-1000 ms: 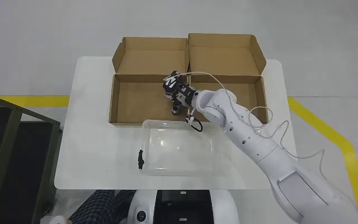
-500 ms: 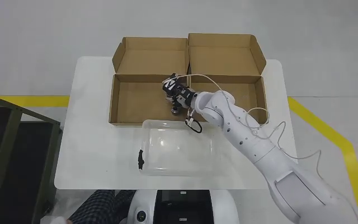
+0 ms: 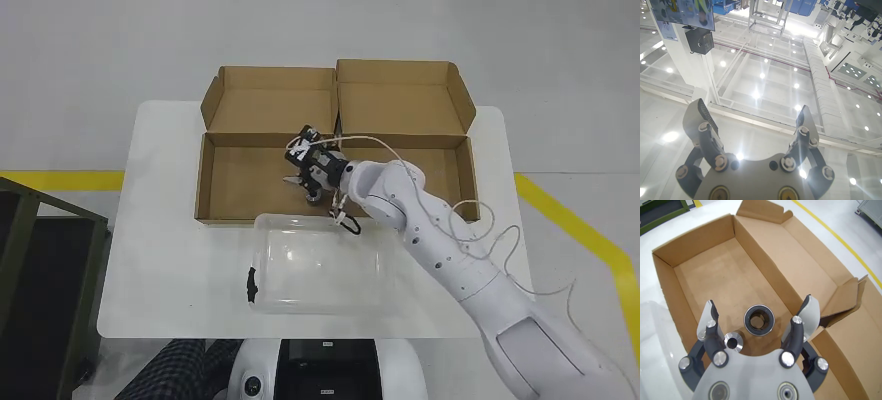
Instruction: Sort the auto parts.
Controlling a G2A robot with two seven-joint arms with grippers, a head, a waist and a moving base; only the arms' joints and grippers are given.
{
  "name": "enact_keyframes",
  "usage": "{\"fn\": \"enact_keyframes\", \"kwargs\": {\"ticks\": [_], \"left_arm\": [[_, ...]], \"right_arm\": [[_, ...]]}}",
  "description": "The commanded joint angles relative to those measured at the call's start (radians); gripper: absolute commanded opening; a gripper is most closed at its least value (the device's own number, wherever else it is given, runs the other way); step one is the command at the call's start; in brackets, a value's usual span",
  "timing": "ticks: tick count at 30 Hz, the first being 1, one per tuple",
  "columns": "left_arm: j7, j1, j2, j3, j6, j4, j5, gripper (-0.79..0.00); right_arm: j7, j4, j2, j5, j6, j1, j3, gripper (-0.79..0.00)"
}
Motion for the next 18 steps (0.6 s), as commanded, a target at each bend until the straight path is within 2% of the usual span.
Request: {"fn": "enact_keyframes", "kwargs": {"ticks": [1, 11, 18], "left_arm": [[0.0, 0.0, 0.0, 0.0, 0.0, 0.0, 0.0, 0.0], [0.0, 0.0, 0.0, 0.0, 0.0, 0.0, 0.0, 0.0], [0.0, 0.0, 0.0, 0.0, 0.0, 0.0, 0.0, 0.0]], "right_arm": [[0.005, -0.08, 0.013, -0.014, -0.015, -0.032, 0.031, -0.012], [0.005, -0.443, 0.08, -0.067, -0.119, -0.26, 0.224, 0.0], [-0.066, -0.599, 0.118, -0.124, -0.157, -0.429, 0.383, 0.0]]}}
